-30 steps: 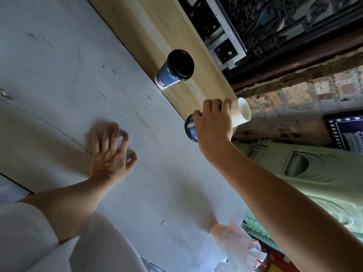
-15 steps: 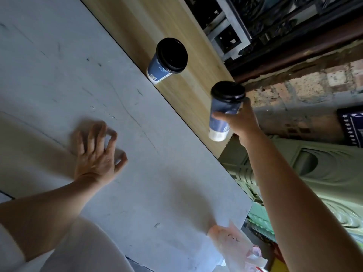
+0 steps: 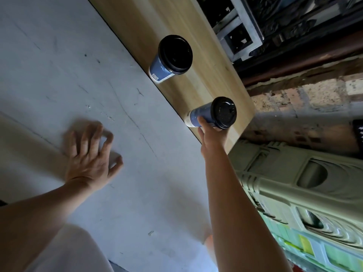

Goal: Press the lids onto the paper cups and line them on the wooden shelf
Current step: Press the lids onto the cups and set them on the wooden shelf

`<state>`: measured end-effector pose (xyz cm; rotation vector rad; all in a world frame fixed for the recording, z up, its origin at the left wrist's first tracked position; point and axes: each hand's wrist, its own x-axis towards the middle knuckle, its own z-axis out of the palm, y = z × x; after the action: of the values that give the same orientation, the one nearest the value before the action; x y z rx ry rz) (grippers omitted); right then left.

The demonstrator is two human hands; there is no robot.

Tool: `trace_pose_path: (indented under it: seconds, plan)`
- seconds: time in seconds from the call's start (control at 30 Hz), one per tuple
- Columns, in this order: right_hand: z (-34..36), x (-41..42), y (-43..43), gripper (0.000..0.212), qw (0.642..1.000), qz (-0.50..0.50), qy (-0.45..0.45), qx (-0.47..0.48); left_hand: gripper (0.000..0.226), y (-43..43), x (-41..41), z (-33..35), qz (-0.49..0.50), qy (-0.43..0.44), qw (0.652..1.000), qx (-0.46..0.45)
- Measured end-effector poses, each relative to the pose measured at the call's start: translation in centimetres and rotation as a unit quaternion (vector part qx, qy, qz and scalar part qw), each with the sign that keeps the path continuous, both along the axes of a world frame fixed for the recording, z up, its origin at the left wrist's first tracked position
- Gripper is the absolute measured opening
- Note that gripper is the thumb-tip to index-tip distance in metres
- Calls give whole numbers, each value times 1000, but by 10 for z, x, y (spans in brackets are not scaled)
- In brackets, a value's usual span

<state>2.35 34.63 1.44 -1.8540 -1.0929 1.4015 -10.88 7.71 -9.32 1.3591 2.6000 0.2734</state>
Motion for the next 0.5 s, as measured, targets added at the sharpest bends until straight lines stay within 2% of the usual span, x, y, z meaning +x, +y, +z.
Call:
trace_pose_path:
  seconds: [0.23, 0.5]
  plan:
    - [-1, -3, -4, 66, 999, -20, 15, 21, 74, -1, 1, -2, 0, 4, 1000, 8]
    - [-2, -3, 5, 68, 1000, -21, 18, 0, 72, -1, 1, -6, 2, 9, 1000, 23]
